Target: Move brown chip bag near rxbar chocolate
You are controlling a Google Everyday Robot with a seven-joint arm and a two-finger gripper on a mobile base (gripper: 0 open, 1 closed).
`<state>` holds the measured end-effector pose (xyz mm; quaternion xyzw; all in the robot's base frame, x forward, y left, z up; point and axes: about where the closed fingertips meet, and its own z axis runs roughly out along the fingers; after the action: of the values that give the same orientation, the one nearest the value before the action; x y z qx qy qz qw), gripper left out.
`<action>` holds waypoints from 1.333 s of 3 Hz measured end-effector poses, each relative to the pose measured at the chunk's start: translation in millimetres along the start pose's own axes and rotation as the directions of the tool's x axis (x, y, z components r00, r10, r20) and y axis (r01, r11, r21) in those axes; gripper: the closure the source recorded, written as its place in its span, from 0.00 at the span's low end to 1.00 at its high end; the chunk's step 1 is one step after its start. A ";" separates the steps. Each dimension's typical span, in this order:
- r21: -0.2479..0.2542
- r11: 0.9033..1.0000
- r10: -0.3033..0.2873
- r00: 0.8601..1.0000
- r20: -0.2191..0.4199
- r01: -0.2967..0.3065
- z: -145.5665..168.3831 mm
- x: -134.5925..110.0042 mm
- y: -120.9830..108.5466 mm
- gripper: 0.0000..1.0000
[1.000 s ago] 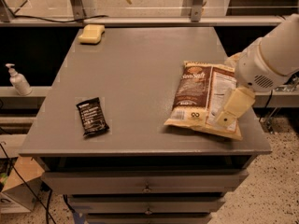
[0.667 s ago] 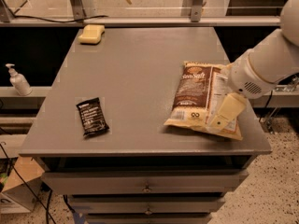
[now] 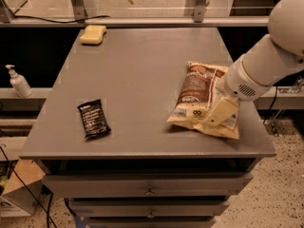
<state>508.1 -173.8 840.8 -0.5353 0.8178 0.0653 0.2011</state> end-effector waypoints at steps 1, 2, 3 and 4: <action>0.024 0.998 -0.053 0.999 -0.010 0.053 -9.1 -20.7 4.8 0.63; 0.044 0.989 -0.141 0.990 0.004 0.141 -22.7 -53.4 13.2 0.86; 0.061 0.972 -0.230 0.972 0.055 0.227 -39.2 -92.6 24.3 1.00; 0.059 0.949 -0.314 0.938 0.144 0.309 -51.7 -135.1 44.9 1.00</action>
Offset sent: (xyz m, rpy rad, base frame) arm 0.0017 0.0763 0.0719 -0.0603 -0.1528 0.2062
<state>501.0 -57.0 936.9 -0.6477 0.7061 0.0587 0.2800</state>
